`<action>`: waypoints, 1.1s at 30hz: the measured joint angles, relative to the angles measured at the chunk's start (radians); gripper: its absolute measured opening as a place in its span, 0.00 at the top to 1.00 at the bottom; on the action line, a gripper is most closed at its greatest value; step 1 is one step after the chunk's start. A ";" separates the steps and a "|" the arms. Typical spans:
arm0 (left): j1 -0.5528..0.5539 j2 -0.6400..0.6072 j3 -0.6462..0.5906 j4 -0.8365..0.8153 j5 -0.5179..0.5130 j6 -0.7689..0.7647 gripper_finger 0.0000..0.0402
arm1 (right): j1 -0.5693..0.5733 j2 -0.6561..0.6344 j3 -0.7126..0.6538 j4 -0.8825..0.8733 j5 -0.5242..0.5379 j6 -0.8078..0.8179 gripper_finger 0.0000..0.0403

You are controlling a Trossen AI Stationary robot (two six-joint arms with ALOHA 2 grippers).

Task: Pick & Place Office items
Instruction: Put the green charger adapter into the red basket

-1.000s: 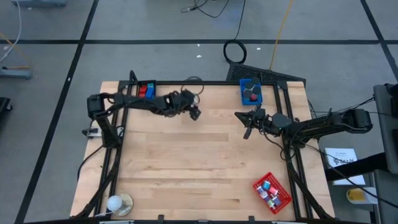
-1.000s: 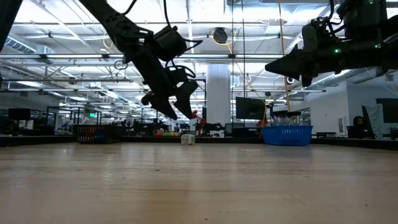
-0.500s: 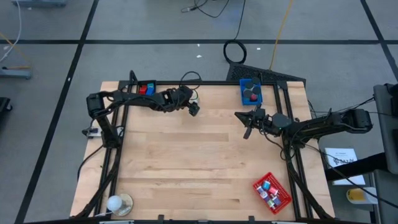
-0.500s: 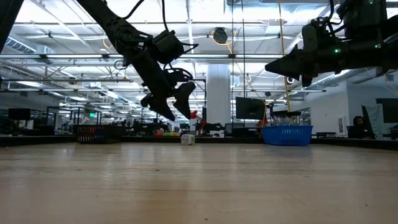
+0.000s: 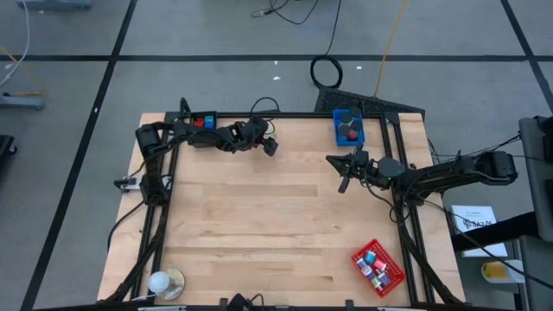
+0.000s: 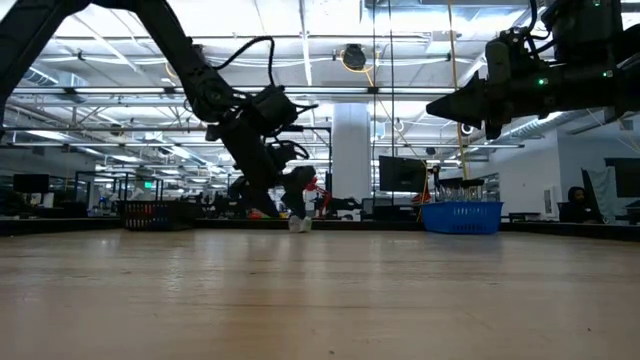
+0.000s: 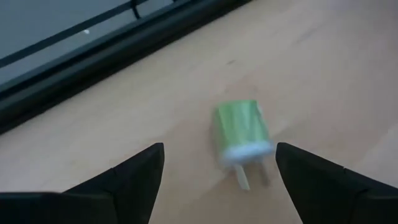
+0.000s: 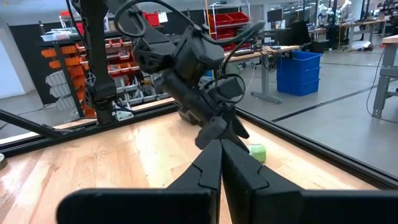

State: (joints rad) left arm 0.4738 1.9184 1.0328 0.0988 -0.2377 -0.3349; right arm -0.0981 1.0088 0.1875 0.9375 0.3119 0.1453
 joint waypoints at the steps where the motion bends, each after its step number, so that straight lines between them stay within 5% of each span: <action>1: -0.001 0.002 0.001 0.001 -0.003 0.008 0.23 | 0.000 0.000 0.000 0.000 0.000 0.000 0.99; 10: 0.016 0.000 0.012 0.023 0.032 0.031 0.26 | 0.000 0.000 0.000 0.000 0.000 0.000 0.99; 21: 0.054 0.089 0.191 -0.236 0.108 0.165 0.24 | 0.000 0.000 0.000 0.000 0.000 0.000 0.99; 33: 0.052 0.143 0.284 -0.365 0.072 0.230 0.51 | 0.000 0.000 0.000 -0.003 0.000 -0.001 0.99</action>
State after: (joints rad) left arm 0.5259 2.0617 1.3170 -0.2660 -0.1658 -0.1053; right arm -0.0980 1.0091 0.1875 0.9347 0.3119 0.1448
